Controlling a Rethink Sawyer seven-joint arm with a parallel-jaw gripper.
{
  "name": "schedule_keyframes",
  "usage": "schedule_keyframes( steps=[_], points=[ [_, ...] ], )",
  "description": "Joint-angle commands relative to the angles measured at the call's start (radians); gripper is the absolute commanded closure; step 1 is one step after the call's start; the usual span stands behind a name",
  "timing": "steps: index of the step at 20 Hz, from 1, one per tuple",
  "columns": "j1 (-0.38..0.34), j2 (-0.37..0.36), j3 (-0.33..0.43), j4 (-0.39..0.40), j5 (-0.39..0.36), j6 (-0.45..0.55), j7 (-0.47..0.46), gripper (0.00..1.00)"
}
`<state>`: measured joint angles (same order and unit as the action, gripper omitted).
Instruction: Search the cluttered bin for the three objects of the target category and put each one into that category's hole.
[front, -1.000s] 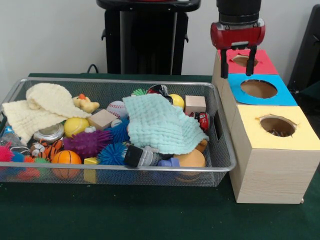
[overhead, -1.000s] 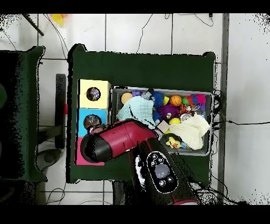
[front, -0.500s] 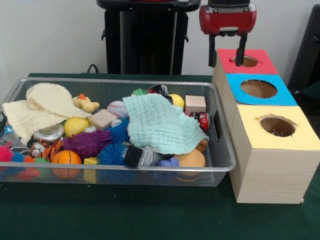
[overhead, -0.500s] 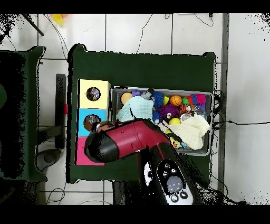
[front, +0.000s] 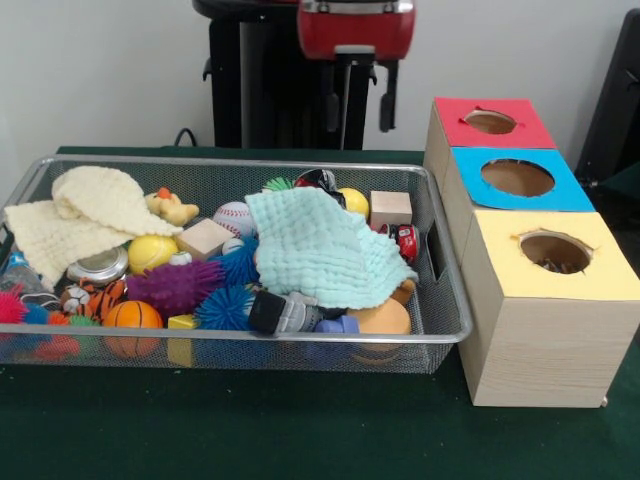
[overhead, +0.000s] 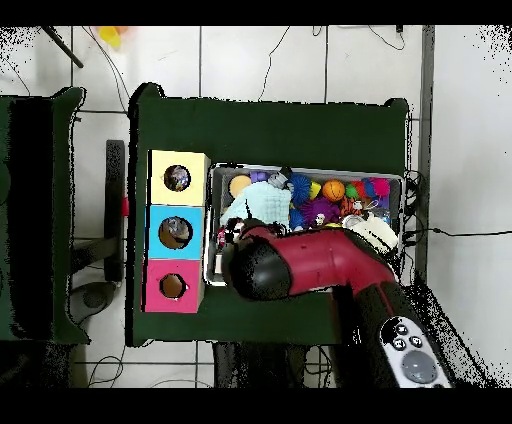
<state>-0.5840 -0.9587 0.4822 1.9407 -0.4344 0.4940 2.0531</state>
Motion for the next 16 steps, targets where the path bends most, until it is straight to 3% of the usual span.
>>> schedule_keyframes(
  steps=[1,10,16],
  points=[
    [-0.100,0.017,0.116,0.011,-0.023,0.130,-0.258,0.00],
    [-0.147,0.041,0.159,-0.017,-0.044,0.160,-0.258,0.00],
    [-0.148,0.054,0.152,0.016,-0.080,0.108,-0.209,0.00]
  ],
)
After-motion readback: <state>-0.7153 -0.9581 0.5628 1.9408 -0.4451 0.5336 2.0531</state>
